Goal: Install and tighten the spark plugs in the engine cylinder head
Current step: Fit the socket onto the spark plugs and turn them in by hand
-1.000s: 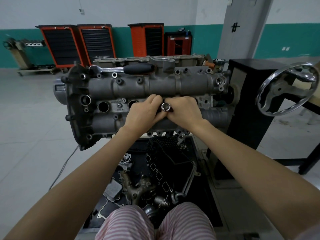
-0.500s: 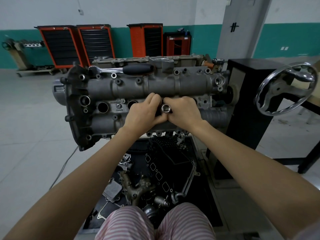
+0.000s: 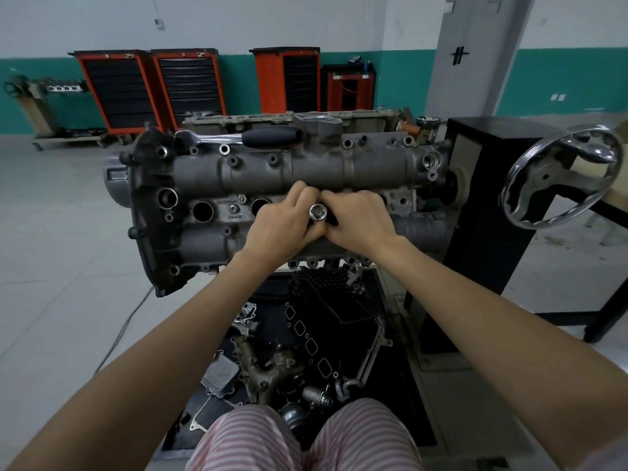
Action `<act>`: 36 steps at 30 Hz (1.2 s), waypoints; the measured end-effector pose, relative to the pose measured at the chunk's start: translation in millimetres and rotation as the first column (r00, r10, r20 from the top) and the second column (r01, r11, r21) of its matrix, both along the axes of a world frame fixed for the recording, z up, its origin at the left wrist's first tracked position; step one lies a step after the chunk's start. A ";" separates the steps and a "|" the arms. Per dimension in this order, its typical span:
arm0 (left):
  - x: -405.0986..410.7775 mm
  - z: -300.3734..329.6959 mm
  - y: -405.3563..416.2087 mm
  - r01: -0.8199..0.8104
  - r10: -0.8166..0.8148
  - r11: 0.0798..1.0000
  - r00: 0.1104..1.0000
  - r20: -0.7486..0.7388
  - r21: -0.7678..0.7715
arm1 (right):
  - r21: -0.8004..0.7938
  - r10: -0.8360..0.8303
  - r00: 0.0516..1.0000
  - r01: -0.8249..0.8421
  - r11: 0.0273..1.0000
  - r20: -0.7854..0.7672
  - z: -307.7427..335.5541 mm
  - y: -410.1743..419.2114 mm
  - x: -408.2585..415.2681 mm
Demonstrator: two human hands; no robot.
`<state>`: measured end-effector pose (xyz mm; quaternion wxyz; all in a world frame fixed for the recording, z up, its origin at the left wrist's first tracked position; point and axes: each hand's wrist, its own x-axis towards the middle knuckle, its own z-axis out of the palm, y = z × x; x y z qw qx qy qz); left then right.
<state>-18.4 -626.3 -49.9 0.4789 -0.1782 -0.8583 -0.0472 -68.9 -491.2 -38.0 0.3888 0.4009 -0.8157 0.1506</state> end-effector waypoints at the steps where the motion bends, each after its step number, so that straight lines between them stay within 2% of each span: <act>1: 0.1 0.3 0.3 -0.013 0.013 1.000 1.000 -0.002 0.007 | -0.021 0.013 1.000 -0.013 1.000 -0.014 0.4 0.4 1.0; 8: -0.8 -0.1 -1.2 -0.081 0.082 0.996 0.997 0.006 -0.027 | -0.093 0.060 0.998 -0.060 0.994 -0.003 0.5 1.5 2.1; 14: 2.2 1.4 1.6 -0.064 0.064 0.998 0.997 0.048 -0.008 | -0.085 -0.002 1.000 0.004 0.996 0.017 1.7 -0.2 3.7; 18: 3.7 2.6 2.3 -0.042 0.043 0.999 0.998 0.038 -0.021 | -0.057 -0.028 0.999 0.027 0.998 -0.028 2.3 -0.3 4.3; 22: 3.3 3.0 3.0 -0.062 0.061 0.998 0.997 0.043 0.021 | -0.062 -0.001 0.998 -0.003 0.998 -0.065 2.8 0.9 4.7; 26: 2.5 1.7 1.3 -0.103 0.103 0.995 0.992 0.076 -0.011 | -0.074 0.032 0.999 -0.034 0.997 -0.035 0.7 1.3 2.9; 31: 6.2 2.9 3.6 -0.072 0.066 0.997 0.991 0.117 0.043 | -0.079 0.010 1.000 -0.010 0.997 -0.003 0.7 0.4 2.5; 36: 6.8 4.2 4.6 -0.064 0.062 0.998 0.992 0.107 0.021 | -0.062 0.016 1.000 -0.017 0.998 -0.022 -0.9 -0.5 1.1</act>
